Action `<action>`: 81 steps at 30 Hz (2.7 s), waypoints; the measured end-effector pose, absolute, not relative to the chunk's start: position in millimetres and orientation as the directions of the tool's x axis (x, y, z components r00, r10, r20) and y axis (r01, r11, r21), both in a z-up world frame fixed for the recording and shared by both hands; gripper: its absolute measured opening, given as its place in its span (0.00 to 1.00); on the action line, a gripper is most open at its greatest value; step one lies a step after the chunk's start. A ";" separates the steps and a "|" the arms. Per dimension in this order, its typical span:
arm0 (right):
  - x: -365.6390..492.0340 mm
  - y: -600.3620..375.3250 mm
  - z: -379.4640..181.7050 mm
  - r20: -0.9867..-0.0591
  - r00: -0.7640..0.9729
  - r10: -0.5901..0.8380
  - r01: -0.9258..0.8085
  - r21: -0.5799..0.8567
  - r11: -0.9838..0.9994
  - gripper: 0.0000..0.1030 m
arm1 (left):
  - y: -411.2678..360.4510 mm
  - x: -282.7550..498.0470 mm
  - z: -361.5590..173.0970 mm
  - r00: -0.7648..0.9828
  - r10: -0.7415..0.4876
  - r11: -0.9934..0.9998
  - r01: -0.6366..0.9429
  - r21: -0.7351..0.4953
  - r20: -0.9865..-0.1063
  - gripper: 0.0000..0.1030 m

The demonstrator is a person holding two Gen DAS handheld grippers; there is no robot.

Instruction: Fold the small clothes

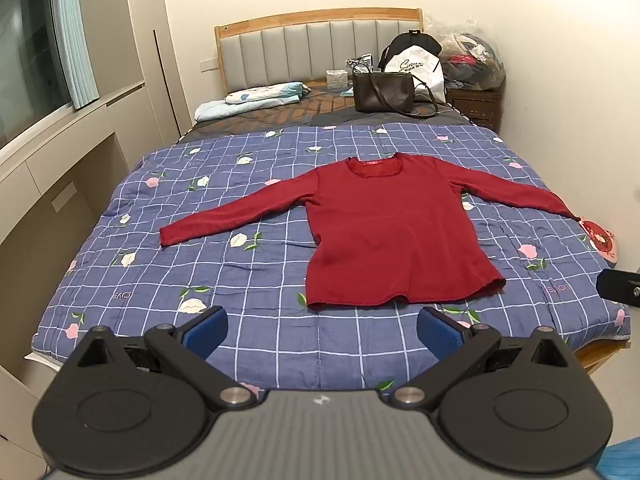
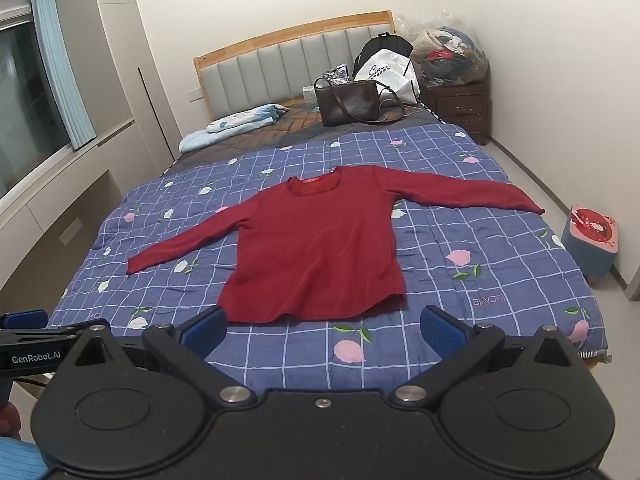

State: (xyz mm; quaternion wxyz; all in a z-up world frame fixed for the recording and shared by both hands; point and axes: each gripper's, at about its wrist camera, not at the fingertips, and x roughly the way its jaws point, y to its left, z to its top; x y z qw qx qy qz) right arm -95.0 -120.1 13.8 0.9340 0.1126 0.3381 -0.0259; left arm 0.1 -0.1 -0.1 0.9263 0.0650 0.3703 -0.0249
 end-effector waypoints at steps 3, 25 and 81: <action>-95.0 -120.0 13.8 -0.637 0.770 0.027 0.125 0.192 0.973 1.00 | -0.1 0.3 -0.2 0.722 0.003 0.991 0.092 0.101 -0.691 1.00; -95.1 -119.9 13.2 -0.640 0.768 0.022 0.131 0.190 0.973 1.00 | 1.0 3.6 -3.4 0.710 0.008 0.991 0.090 0.102 -0.704 1.00; -100.0 -130.2 11.9 -0.648 0.761 -0.025 0.172 0.164 0.971 1.00 | -2.4 -0.1 -4.8 0.702 0.003 0.990 0.101 0.103 -0.712 1.00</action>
